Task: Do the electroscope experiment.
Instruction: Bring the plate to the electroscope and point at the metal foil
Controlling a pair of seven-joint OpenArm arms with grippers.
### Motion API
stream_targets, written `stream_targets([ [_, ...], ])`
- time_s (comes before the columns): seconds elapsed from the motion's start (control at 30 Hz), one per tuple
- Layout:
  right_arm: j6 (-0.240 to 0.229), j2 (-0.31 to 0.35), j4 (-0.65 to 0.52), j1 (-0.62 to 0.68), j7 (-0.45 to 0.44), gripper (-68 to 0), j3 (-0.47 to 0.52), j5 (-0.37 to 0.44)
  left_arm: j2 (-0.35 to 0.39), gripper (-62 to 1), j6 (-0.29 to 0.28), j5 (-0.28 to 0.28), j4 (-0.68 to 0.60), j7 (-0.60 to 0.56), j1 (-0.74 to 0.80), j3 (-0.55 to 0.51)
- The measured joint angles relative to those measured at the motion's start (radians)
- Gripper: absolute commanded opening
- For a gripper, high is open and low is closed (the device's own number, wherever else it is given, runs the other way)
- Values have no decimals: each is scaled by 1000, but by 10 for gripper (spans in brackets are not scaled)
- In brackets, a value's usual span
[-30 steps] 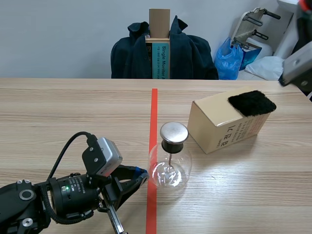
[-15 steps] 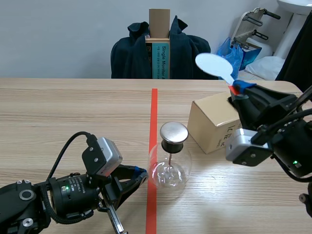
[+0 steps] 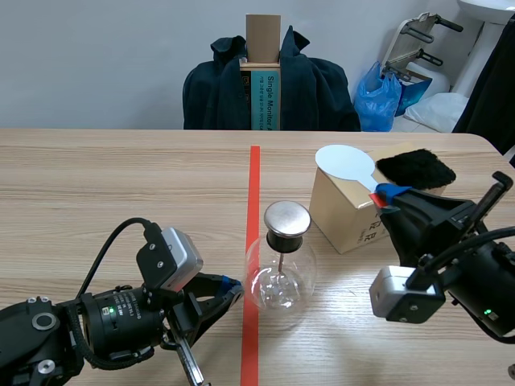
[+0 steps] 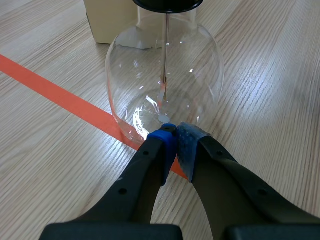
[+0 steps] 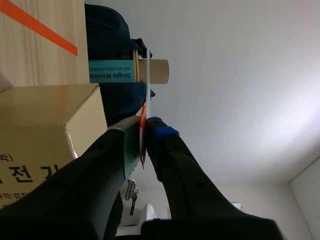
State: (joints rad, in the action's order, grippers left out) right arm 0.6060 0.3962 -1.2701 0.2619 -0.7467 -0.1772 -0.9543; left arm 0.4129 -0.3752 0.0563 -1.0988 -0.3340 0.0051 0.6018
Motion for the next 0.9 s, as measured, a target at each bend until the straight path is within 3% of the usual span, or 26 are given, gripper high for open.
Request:
stream_targets([
  [0.4,0,0,3,2,-47,-667,0,-23,0,-582,0,0,0,0,0,0],
  [0.9,23,0,3,2,-231,-667,0,-43,0,-582,0,0,0,0,0,0],
])
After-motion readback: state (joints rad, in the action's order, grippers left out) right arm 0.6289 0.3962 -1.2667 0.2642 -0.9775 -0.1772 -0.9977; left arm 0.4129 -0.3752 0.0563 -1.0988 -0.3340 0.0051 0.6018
